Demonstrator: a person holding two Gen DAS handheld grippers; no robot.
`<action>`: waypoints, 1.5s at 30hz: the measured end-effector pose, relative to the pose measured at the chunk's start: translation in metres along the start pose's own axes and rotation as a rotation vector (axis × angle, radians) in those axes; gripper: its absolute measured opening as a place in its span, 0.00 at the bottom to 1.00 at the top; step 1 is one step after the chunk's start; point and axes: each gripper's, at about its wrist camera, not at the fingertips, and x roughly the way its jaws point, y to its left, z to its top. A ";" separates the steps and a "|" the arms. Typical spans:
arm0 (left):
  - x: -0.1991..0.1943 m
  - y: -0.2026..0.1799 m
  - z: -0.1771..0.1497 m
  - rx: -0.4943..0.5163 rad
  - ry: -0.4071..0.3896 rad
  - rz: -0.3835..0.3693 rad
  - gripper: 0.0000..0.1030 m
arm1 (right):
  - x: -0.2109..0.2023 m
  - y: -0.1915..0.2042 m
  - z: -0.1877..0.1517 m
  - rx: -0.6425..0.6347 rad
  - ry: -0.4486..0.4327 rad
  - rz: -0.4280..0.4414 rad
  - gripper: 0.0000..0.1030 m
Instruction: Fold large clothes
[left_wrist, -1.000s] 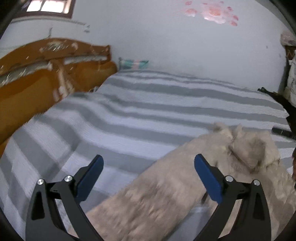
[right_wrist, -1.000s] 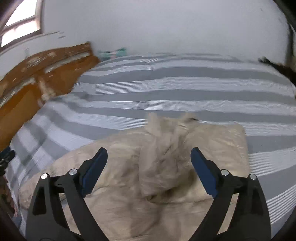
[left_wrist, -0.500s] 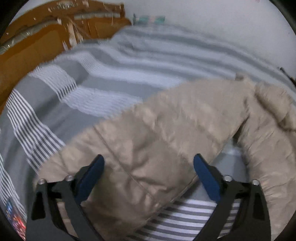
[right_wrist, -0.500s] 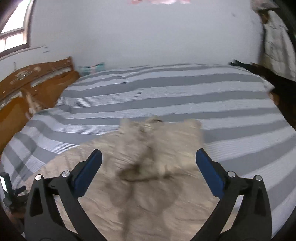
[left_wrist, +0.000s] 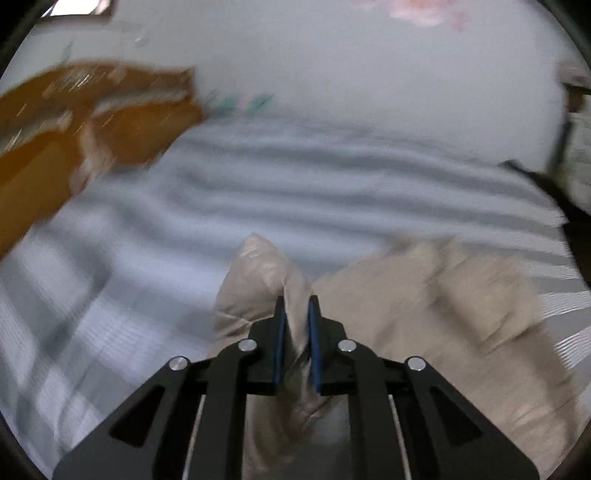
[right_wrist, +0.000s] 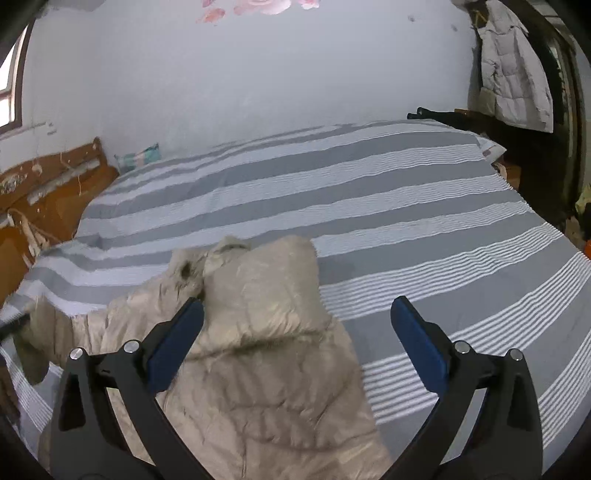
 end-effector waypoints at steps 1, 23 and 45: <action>-0.001 -0.018 0.014 0.017 -0.023 -0.037 0.11 | 0.001 -0.004 0.005 0.002 -0.009 -0.001 0.97; 0.037 -0.149 0.040 0.179 -0.007 -0.275 0.78 | 0.101 0.026 -0.023 -0.067 0.173 0.039 0.97; 0.053 -0.099 0.022 0.128 0.013 -0.240 0.20 | 0.159 0.082 -0.026 -0.076 0.249 0.138 0.94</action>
